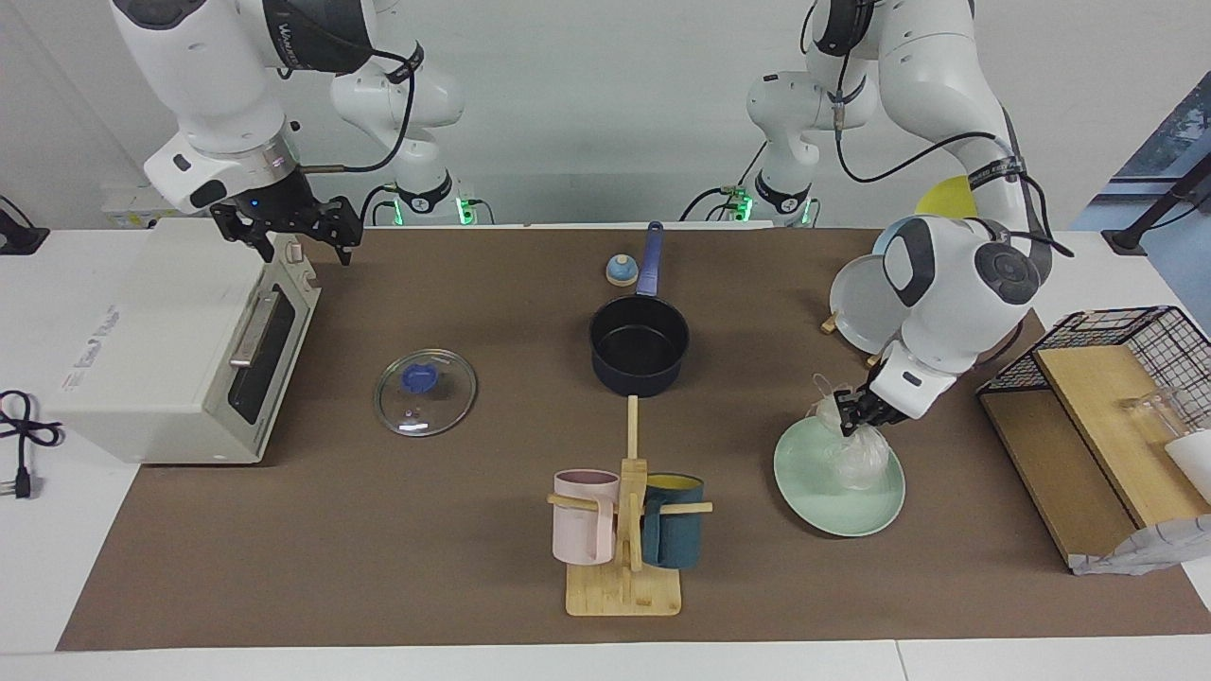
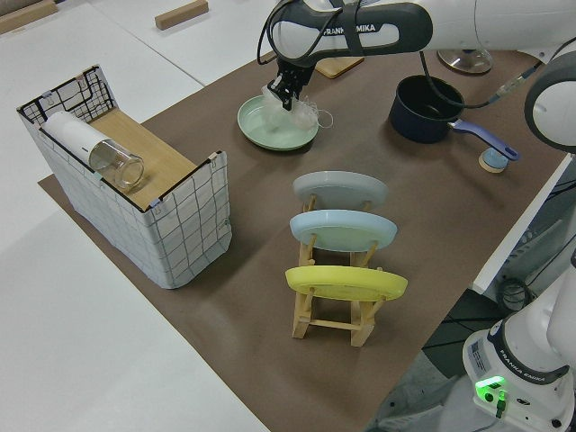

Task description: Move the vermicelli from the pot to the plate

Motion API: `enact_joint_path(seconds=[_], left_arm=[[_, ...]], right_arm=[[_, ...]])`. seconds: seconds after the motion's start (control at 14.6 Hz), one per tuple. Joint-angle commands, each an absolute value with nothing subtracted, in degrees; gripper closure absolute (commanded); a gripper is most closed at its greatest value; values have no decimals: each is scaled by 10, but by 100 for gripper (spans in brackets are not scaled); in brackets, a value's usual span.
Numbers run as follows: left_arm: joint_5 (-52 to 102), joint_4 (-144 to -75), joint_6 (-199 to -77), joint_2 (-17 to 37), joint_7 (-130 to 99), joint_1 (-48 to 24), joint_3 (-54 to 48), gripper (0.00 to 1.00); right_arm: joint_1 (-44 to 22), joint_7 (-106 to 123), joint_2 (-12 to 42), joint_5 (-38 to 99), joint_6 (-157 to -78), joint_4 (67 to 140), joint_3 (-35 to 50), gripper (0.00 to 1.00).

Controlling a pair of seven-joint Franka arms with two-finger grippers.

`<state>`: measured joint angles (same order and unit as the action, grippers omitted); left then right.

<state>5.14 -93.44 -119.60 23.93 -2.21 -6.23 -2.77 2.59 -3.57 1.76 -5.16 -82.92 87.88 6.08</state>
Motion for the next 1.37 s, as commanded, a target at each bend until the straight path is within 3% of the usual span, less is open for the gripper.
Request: enact_joint_path(seconds=[0.0, 0.27, 0.34, 0.41, 0.96, 1.3], left_arm=[[40, -943, -1239, 257, 19, -60, -31, 100], [40, -947, -1260, 267, 36, -63, -31, 100], [40, -947, -1259, 267, 46, -63, -31, 94], [40, -943, -1253, 266, 49, -64, -31, 1], [40, -930, -1105, 137, 26, -56, -12, 0], [13, -935, -966, 19, 22, -48, -11, 0]], right_arm=[[25, -23, -34, -40, -830, 941, 53, 0], [24, -23, -40, -40, -831, 947, 41, 0], [24, -21, -39, -40, -836, 946, 41, 0], [23, -16, -37, -40, -846, 946, 40, 0], [20, -18, -29, -40, -871, 940, 41, 0], [20, -18, -29, -39, -869, 940, 38, 0]])
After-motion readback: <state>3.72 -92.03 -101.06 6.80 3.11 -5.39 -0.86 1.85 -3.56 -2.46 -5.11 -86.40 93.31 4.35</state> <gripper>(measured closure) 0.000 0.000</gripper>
